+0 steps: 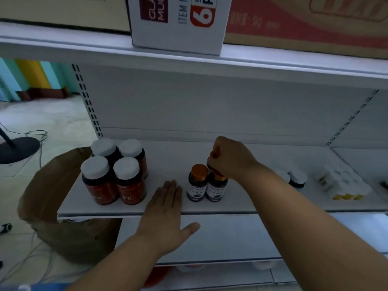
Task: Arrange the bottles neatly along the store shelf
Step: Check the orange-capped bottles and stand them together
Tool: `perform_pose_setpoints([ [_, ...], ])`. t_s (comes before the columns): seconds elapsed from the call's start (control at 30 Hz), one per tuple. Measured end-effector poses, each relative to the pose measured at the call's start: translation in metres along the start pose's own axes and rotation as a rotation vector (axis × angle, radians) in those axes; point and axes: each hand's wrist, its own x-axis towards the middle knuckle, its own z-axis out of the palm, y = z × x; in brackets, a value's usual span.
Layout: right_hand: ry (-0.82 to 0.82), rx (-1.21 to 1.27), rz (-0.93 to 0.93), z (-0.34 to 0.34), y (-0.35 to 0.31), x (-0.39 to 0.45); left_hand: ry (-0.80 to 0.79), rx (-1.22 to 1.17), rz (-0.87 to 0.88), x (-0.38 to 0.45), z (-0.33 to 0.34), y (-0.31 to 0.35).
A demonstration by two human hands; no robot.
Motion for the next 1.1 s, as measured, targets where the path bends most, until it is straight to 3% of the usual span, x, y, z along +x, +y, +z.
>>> perform_pose_setpoints([
  [0.17,0.081,0.049,0.031,-0.001,-0.002,0.003,-0.009,0.02,0.01,0.0,-0.004,-0.001],
  [0.3,0.362,0.196,0.06,-0.018,0.0,-0.006,-0.023,0.021,0.0,-0.001,-0.003,-0.001],
  [0.4,0.513,0.543,0.066,-0.024,0.01,-0.019,-0.002,0.017,0.015,0.0,-0.001,-0.002],
  [0.5,0.561,0.98,0.127,-0.018,0.015,-0.034,0.017,-0.007,0.018,0.0,0.001,-0.002],
  [0.57,0.52,1.31,0.168,-0.017,0.012,-0.043,0.035,-0.004,0.021,0.001,0.002,-0.002],
  [0.7,0.248,1.776,0.249,-0.018,0.002,-0.064,0.039,0.02,0.012,0.001,0.004,-0.002],
  [0.87,-0.028,1.845,0.277,-0.01,-0.012,-0.082,0.026,0.009,-0.012,-0.001,0.002,-0.002],
  [1.1,-0.243,1.861,0.26,0.0,-0.015,-0.092,-0.018,0.049,-0.032,0.0,-0.001,0.0],
])
